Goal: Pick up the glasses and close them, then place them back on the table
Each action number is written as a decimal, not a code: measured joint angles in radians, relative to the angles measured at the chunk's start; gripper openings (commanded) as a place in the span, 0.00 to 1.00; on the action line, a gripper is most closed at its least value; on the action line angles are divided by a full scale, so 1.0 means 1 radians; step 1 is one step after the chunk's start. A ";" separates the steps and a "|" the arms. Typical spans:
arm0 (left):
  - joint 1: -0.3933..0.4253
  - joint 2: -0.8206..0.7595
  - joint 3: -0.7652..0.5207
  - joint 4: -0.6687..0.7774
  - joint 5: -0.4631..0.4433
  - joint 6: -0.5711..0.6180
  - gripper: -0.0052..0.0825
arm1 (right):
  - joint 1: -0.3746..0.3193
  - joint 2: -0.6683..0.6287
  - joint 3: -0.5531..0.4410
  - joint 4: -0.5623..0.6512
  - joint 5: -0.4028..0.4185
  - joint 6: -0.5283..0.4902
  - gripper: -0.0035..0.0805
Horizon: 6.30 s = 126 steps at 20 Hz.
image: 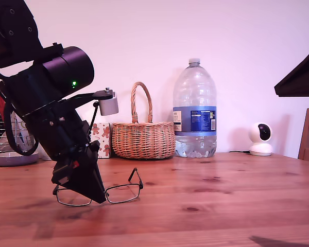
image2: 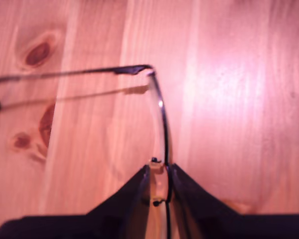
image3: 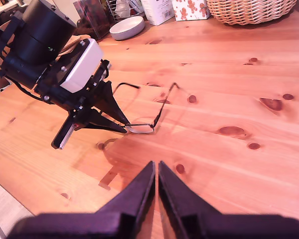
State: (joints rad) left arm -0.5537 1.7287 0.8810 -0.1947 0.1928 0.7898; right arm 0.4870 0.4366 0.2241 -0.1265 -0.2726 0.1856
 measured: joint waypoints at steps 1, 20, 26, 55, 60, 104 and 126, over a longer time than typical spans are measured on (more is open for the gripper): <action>0.000 0.000 0.004 0.002 0.000 0.003 0.03 | 0.000 0.000 0.000 0.000 0.000 0.000 0.03; -0.040 -0.085 0.186 -0.332 -0.024 -0.100 0.03 | 0.000 0.000 0.000 0.006 0.046 -0.003 0.03; -0.035 -0.175 0.351 -0.543 0.279 -0.306 0.03 | 0.000 0.000 0.000 0.058 0.047 -0.004 0.18; 0.089 0.109 0.372 -0.681 1.363 -0.362 0.03 | 0.117 0.592 0.162 0.456 0.126 -0.464 0.65; 0.077 0.109 0.372 -0.680 1.366 -0.370 0.03 | 0.117 0.780 0.316 0.452 0.069 -0.464 0.65; 0.093 0.109 0.372 -0.593 1.369 -0.735 0.03 | 0.425 0.860 0.435 0.190 0.125 -0.472 0.64; 0.085 0.109 0.374 -0.591 1.358 -0.738 0.03 | 0.383 1.025 0.435 0.252 0.471 -0.422 0.62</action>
State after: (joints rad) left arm -0.4686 1.8374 1.2549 -0.7856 1.5505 0.0521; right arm 0.8703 1.4616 0.6594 0.1257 0.1986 -0.2367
